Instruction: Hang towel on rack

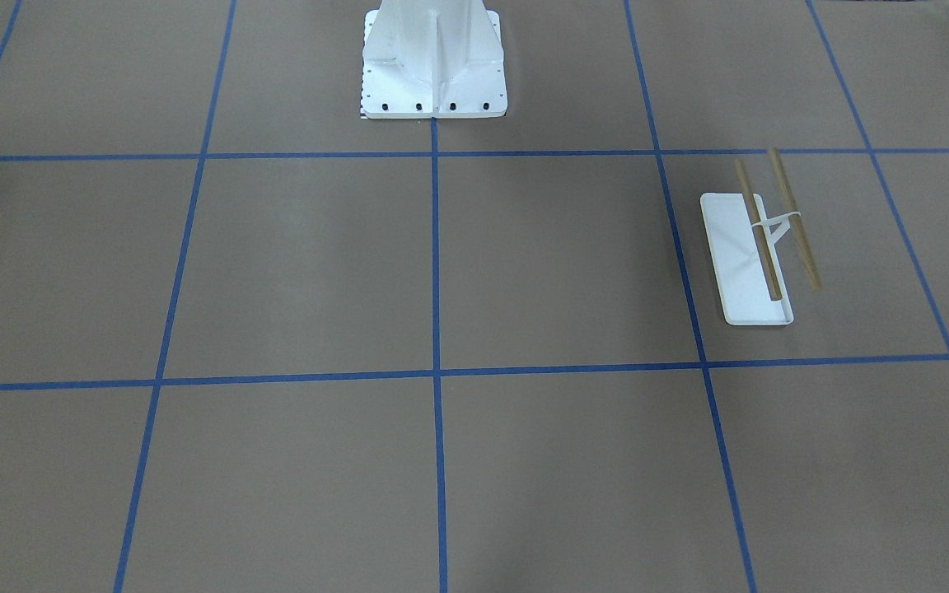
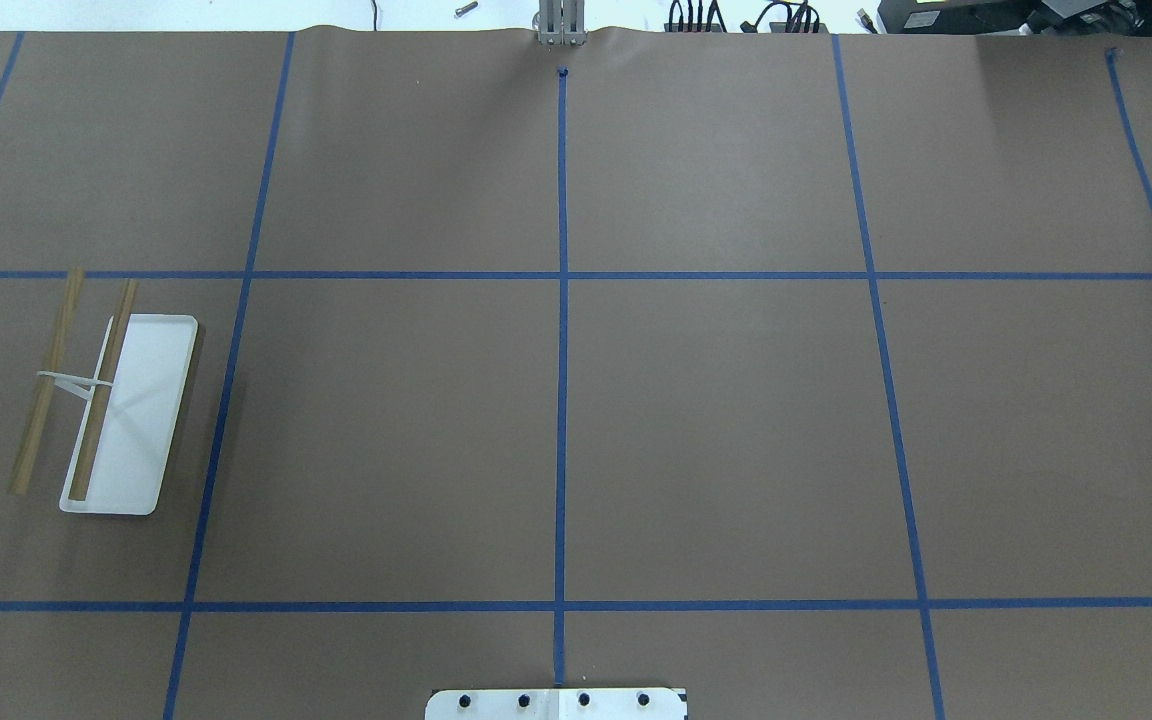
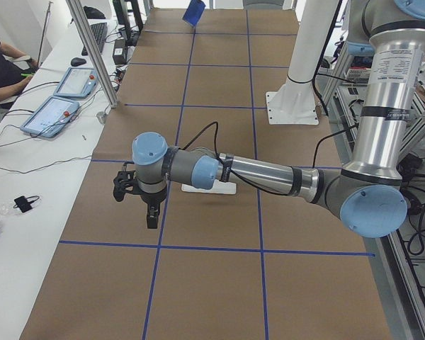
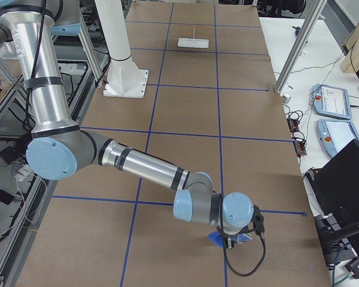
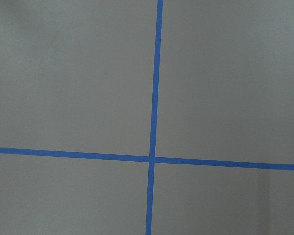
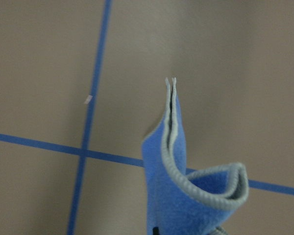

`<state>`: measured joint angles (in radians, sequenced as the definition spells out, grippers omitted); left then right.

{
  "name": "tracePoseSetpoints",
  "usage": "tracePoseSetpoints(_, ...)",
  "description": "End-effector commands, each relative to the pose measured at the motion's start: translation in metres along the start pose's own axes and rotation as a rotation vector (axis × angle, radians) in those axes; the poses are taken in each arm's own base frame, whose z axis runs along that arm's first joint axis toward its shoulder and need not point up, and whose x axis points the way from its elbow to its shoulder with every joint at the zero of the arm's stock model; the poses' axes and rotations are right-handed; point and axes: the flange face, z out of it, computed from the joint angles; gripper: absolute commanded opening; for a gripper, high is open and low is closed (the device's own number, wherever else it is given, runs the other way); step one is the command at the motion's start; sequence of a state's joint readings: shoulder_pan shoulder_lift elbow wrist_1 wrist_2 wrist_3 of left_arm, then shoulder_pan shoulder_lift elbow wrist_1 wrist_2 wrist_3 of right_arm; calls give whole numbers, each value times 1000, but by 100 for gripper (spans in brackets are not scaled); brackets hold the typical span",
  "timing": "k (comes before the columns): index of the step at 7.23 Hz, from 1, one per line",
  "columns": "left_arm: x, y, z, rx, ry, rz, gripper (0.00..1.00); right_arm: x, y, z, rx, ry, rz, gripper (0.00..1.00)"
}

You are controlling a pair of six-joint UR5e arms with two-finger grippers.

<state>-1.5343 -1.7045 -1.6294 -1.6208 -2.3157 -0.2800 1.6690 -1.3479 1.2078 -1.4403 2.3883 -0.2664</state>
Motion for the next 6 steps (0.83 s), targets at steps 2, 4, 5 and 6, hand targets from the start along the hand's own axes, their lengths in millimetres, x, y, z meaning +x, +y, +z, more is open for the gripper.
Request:
tracePoseSetpoints(2, 134, -36, 16, -47, 87, -109, 99, -263, -86, -107, -75, 77, -210, 0)
tracePoseSetpoints(4, 256, -39, 32, -98, 128, -172, 99, -398, -86, -123, -64, 53, -247, 0)
tracePoseSetpoints(5, 308, -27, 44, -150, 160, -200, 99, -466, -77, -110, -60, 42, -248, 0)
tracePoseSetpoints(6, 369, -21, 43, -178, 180, -264, 99, -532, -72, -102, -37, 72, -255, 0)
